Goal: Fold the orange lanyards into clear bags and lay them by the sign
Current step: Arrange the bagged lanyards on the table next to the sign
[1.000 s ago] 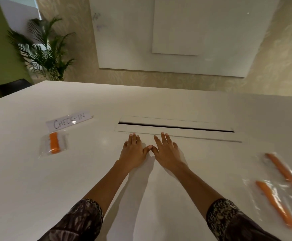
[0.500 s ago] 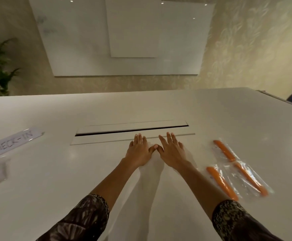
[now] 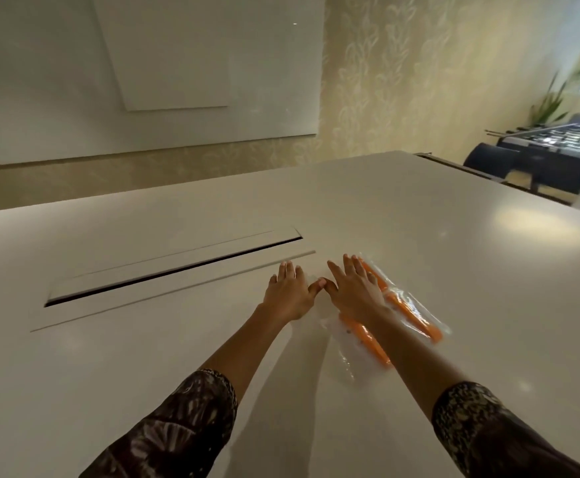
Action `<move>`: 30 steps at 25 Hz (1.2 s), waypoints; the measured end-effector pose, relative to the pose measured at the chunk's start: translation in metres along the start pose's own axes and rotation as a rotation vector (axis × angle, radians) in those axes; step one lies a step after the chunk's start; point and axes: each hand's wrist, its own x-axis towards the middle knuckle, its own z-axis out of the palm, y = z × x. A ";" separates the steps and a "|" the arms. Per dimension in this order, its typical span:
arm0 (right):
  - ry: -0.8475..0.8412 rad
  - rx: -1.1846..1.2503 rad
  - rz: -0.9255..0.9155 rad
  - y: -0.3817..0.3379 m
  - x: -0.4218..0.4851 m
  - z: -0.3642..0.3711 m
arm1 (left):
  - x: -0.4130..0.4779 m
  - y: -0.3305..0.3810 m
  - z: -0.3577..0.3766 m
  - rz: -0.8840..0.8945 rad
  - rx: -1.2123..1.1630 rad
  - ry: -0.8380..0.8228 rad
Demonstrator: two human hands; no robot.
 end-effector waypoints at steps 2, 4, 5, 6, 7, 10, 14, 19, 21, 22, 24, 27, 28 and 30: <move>0.007 0.003 0.026 0.017 0.000 -0.002 | 0.010 0.014 0.004 0.019 -0.002 -0.006; 0.014 0.009 0.048 0.032 0.001 -0.006 | 0.020 0.028 0.009 0.027 -0.019 -0.006; 0.016 0.020 0.059 0.039 0.003 -0.007 | 0.024 0.034 0.011 0.026 -0.032 -0.002; 0.018 0.035 0.070 0.046 0.004 -0.008 | 0.028 0.040 0.013 0.027 -0.045 0.001; 0.017 0.052 0.078 0.052 0.006 -0.009 | 0.030 0.045 0.015 0.028 -0.051 0.001; -0.007 0.058 0.102 0.066 0.014 -0.011 | 0.036 0.059 0.020 0.054 -0.011 0.013; -0.030 0.071 0.133 0.076 0.023 -0.013 | 0.045 0.070 0.022 0.053 -0.003 0.038; -0.026 0.127 0.133 0.083 0.025 -0.008 | 0.053 0.081 0.025 0.030 -0.042 0.022; -0.015 0.133 0.127 0.084 0.027 -0.006 | 0.055 0.085 0.025 0.026 -0.120 0.015; -0.009 0.139 0.127 0.084 0.029 -0.006 | 0.055 0.087 0.024 0.019 -0.171 0.018; -0.002 0.154 0.129 0.083 0.033 -0.007 | 0.056 0.089 0.022 -0.005 -0.267 0.020; -0.002 0.188 0.128 0.078 0.039 -0.011 | 0.055 0.090 0.017 -0.071 -0.402 0.005; -0.002 0.205 0.130 0.076 0.040 -0.011 | 0.053 0.088 0.015 -0.095 -0.450 0.002; -0.012 0.244 0.136 0.069 0.043 -0.013 | 0.050 0.084 0.012 -0.122 -0.499 0.012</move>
